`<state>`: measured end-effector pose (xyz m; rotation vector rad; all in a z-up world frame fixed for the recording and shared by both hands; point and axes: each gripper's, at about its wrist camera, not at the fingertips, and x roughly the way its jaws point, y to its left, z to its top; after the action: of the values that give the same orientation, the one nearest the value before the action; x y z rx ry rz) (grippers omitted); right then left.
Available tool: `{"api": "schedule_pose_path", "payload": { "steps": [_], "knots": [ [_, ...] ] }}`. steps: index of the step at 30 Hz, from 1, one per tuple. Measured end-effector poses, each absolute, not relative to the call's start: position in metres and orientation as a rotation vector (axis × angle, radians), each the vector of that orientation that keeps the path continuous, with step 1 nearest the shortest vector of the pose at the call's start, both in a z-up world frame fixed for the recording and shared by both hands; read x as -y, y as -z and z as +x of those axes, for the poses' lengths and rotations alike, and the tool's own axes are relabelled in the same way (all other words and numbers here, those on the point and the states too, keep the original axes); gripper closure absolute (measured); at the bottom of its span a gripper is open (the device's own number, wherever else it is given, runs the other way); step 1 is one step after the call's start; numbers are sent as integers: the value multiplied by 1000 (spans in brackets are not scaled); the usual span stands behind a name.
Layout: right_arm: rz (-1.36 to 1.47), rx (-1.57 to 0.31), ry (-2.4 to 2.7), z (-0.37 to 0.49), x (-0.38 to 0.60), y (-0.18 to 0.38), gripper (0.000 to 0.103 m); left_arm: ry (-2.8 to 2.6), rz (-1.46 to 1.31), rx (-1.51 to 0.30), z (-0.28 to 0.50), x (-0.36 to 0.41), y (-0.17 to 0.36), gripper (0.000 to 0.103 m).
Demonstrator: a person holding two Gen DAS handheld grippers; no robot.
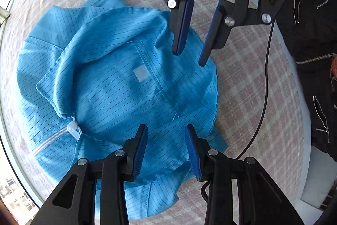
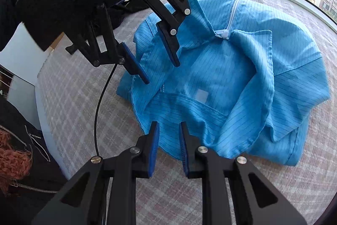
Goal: Fold clothes
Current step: 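Grasp the coat flap with the right gripper and lift it up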
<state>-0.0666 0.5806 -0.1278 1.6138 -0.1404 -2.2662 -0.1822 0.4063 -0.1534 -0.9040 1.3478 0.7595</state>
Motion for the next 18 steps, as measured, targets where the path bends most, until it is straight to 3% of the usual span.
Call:
{"api": "schedule_pose_path", "payload": {
  "steps": [4,15,17,18],
  "knots": [
    [1641,133,2263,-66,-582,128,83,-673,-914,-1409,-189,-407,171,68],
    [1668,57,2189,-94,-567,137,83,-638,-905,-1343,-188,-401,179,68],
    [1675,43,2184,-99,-567,140,81,-665,-901,-1329,-191,-403,179,77],
    [1683,35,2182,-101,-567,142,80,-684,-897,-1316,-193,-403,179,88]
  ]
}}
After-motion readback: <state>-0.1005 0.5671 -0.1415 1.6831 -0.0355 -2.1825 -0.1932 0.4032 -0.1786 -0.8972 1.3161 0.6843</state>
